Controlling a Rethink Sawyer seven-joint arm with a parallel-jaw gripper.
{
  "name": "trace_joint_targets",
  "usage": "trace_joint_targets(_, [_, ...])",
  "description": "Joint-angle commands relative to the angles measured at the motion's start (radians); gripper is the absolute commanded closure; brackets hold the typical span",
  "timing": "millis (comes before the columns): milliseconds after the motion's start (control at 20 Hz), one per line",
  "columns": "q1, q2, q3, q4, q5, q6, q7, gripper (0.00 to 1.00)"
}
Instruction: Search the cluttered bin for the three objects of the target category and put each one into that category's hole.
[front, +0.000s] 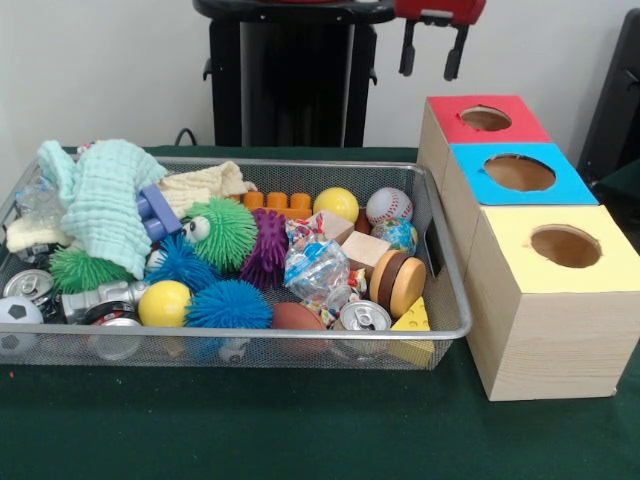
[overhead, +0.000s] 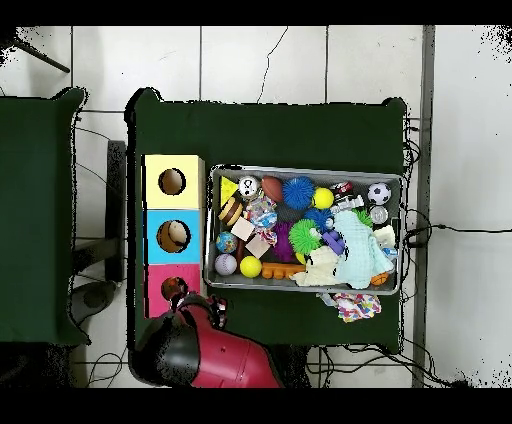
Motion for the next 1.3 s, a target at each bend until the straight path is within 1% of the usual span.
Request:
trace_joint_targets(50, [-0.026,0.008,0.066,0.027,-0.055,-0.014,0.129,0.00])
trace_joint_targets(200, [-0.057,-0.051,0.056,0.005,-0.062,0.072,0.092,0.00])
trace_joint_targets(350, [-0.128,-0.114,0.058,-0.034,-0.077,0.166,0.029,0.00])
trace_joint_targets(600, [-0.231,-0.183,0.036,-0.123,-0.151,0.371,-0.082,0.00])
trace_joint_targets(700, [-0.267,-0.192,0.033,-0.167,-0.198,0.444,-0.121,0.00])
trace_joint_targets(750, [-0.284,-0.191,0.037,-0.188,-0.214,0.464,-0.127,0.00])
trace_joint_targets(900, [-0.329,-0.181,0.068,-0.227,-0.243,0.483,-0.126,0.00])
trace_joint_targets(950, [-0.347,-0.178,0.085,-0.229,-0.245,0.478,-0.129,0.00])
trace_joint_targets(1050, [-0.386,-0.166,0.118,-0.227,-0.251,0.451,-0.145,0.00])
trace_joint_targets(1150, [-0.432,-0.151,0.155,-0.215,-0.252,0.399,-0.165,0.00])
trace_joint_targets(1250, [-0.470,-0.135,0.183,-0.215,-0.263,0.376,-0.177,0.00])
trace_joint_targets(1300, [-0.491,-0.131,0.203,-0.212,-0.261,0.346,-0.181,0.00])
